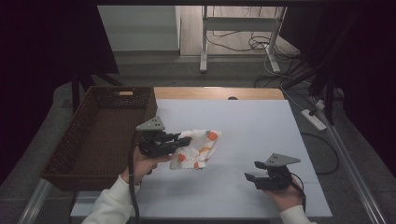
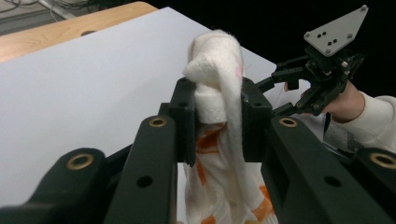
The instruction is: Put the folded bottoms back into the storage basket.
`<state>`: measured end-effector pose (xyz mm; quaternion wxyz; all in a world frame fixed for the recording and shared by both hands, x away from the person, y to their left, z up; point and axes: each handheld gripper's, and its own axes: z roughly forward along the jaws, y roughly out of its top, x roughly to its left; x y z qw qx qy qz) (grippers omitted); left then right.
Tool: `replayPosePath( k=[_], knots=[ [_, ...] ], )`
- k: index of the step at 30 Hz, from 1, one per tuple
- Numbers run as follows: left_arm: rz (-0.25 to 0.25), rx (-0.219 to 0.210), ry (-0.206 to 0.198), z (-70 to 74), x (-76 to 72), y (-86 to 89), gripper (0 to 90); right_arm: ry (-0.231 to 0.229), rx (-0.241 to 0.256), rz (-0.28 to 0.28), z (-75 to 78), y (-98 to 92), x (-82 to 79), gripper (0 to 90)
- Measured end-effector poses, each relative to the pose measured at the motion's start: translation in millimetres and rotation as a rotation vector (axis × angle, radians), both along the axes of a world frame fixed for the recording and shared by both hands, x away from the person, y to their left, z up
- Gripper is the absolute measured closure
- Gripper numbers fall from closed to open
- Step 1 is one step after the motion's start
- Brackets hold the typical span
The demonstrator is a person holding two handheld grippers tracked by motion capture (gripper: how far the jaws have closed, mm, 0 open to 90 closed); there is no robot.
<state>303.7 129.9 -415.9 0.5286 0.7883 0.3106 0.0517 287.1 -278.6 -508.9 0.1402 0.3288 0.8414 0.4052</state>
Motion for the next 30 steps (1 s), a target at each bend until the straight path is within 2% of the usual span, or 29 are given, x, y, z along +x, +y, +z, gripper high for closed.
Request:
replayPosePath(
  k=[30],
  knots=[
    [0.072, -0.062, -0.051, 20.1, -4.4, 43.2, 72.2, 0.003, -0.005, -0.003, -0.3, -0.3, 0.2, 34.4]
  ],
)
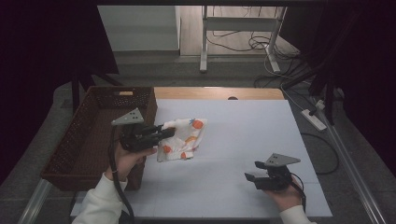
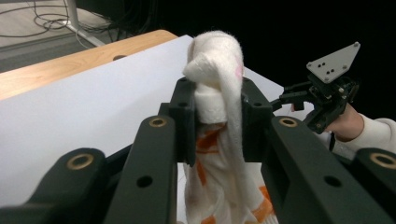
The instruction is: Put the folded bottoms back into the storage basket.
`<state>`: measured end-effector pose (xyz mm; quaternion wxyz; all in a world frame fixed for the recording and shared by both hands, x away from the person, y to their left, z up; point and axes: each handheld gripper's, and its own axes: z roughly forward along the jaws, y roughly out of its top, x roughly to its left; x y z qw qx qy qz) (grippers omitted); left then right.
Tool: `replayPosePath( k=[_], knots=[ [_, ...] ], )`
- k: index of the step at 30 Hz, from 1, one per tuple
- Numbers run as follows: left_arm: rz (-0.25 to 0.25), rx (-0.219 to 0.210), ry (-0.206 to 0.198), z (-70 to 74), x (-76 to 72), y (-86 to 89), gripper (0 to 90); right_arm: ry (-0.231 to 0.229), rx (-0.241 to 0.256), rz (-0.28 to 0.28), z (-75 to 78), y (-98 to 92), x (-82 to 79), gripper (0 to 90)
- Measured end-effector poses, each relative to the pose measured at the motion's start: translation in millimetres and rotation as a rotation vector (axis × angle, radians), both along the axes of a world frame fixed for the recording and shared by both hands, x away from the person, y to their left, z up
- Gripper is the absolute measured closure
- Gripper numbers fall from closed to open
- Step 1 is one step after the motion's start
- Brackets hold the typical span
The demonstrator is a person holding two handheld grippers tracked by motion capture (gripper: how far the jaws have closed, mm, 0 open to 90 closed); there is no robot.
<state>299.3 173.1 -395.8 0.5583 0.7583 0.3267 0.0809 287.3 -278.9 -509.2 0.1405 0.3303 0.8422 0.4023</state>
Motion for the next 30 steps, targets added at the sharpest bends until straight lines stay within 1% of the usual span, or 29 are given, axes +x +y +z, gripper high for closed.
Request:
replayPosePath(
  k=[17, 30],
  knots=[
    [0.04, -0.018, -0.007, 4.4, -0.6, 20.8, 72.1, 0.003, -0.004, -0.001, -0.5, 0.2, 0.3, 34.3],
    [0.076, -0.031, -0.023, 9.2, -2.7, 39.2, 72.2, 0.003, -0.002, -0.003, -0.6, 0.0, 0.4, 34.3]
  ],
)
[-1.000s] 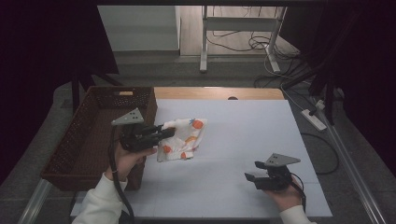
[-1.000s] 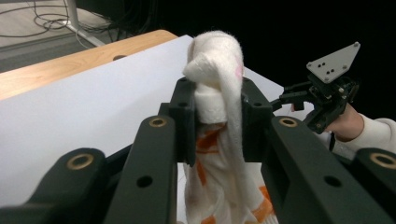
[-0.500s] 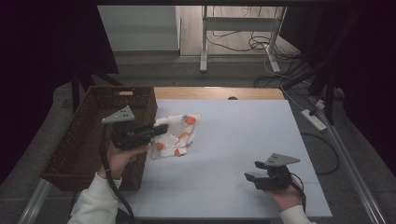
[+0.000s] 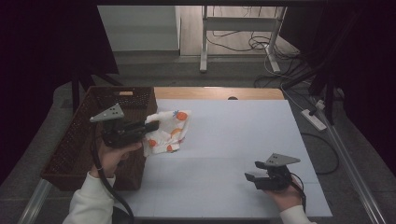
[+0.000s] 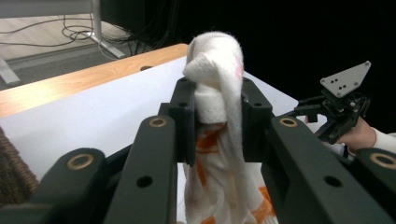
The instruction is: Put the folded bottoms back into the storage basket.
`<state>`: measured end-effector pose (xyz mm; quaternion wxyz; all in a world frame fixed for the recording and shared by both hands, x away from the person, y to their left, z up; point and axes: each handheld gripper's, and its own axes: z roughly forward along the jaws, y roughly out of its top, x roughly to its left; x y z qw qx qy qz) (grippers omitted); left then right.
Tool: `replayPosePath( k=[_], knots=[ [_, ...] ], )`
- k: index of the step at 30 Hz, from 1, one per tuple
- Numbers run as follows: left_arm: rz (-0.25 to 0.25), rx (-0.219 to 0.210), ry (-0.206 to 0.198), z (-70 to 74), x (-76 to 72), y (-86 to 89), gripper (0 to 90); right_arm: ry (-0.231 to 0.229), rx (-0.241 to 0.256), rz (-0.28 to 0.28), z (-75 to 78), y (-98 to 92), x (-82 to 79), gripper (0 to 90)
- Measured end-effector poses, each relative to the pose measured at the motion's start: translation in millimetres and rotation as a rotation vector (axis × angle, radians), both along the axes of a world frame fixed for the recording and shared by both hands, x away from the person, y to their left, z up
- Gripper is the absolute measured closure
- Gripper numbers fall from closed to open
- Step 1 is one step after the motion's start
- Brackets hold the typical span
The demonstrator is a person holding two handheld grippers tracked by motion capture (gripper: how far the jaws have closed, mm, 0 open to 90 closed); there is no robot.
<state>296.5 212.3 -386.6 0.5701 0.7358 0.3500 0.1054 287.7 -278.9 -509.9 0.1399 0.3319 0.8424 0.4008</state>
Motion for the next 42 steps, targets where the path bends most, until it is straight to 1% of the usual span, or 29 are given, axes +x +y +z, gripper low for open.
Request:
replayPosePath(
  k=[10, 21, 25, 27, 31, 36, 42],
  knots=[
    [0.023, -0.015, -0.012, 3.2, -2.0, 11.2, 72.1, -0.001, -0.001, -0.001, -0.7, 0.4, 0.2, 34.3],
    [0.06, -0.026, -0.007, 5.4, -0.6, 20.4, 72.1, 0.004, 0.003, -0.004, -1.4, 0.6, 1.3, 34.3],
    [0.083, -0.04, -0.012, 8.3, -0.6, 25.7, 72.1, 0.004, 0.006, -0.003, -1.3, 0.6, 4.0, 34.3],
    [0.095, -0.047, -0.021, 10.7, -1.4, 28.7, 72.1, 0.003, 0.01, -0.003, -1.3, 0.4, 5.9, 34.3],
    [0.114, -0.04, -0.025, 14.2, -2.3, 35.6, 72.1, 0.006, 0.014, -0.007, -1.7, 0.3, 8.9, 34.3],
    [0.146, -0.051, -0.026, 16.3, -4.1, 48.3, 72.1, 0.006, 0.012, -0.002, -1.5, 2.1, 9.9, 34.3],
    [0.179, -0.049, -0.035, 18.2, -6.4, 59.5, 72.1, 0.007, 0.011, -0.003, -1.8, 2.5, 10.2, 34.3]
  ],
)
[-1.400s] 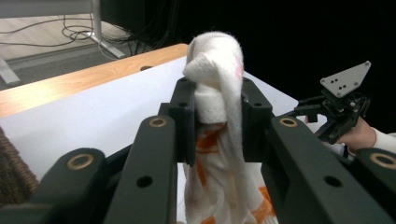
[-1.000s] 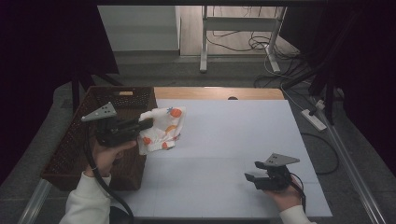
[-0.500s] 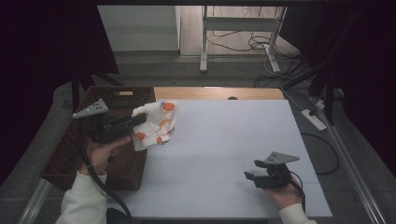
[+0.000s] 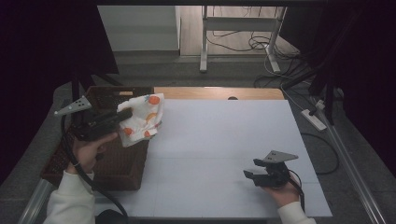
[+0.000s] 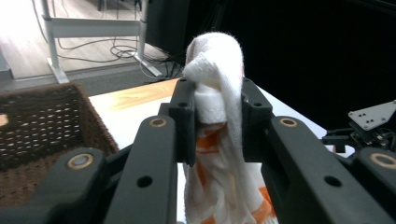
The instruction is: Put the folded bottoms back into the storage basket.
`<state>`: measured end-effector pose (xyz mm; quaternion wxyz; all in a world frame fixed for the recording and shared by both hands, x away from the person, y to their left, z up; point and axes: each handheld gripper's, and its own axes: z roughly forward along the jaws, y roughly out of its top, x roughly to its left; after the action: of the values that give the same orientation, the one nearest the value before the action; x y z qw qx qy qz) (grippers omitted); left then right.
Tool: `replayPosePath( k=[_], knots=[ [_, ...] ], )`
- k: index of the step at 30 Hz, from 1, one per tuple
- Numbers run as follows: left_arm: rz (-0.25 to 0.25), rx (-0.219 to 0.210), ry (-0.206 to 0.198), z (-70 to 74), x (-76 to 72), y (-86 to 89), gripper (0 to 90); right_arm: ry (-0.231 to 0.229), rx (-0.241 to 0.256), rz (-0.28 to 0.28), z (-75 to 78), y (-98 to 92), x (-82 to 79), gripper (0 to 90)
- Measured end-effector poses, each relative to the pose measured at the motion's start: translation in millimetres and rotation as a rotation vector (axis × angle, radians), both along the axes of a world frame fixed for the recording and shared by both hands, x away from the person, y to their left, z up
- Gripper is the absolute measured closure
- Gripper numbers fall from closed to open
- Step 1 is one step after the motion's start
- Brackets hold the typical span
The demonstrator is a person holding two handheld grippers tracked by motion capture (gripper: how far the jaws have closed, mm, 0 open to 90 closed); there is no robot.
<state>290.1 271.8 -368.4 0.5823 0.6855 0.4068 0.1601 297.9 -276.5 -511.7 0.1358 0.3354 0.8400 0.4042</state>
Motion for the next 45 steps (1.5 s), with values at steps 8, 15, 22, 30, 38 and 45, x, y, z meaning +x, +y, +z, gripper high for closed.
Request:
replayPosePath(
  k=[8, 15, 22, 30, 38, 45],
  knots=[
    [0.031, 0.001, -0.002, 1.4, -0.9, 12.2, 72.1, 0.001, -0.005, 0.001, -0.6, 0.6, 0.2, 34.3],
    [0.059, 0.008, -0.011, 5.1, -2.3, 21.8, 72.1, 0.001, -0.005, 0.001, -0.7, 0.9, 0.0, 34.3],
    [0.095, 0.008, -0.006, 5.3, -3.6, 33.2, 72.1, 0.001, -0.006, 0.001, -0.8, 1.0, 0.1, 34.3],
    [0.129, 0.013, 0.015, 1.4, -2.6, 46.0, 72.1, 0.002, -0.004, 0.003, -1.6, 1.4, 0.5, 34.3],
    [0.158, 0.024, 0.039, -3.1, 0.4, 57.0, 72.1, 0.003, -0.004, 0.004, -1.9, 1.7, 0.7, 34.3],
    [0.169, 0.04, 0.069, -7.8, 3.2, 63.3, 72.1, 0.003, -0.002, 0.002, -1.7, 1.8, 0.5, 34.3]
  ],
)
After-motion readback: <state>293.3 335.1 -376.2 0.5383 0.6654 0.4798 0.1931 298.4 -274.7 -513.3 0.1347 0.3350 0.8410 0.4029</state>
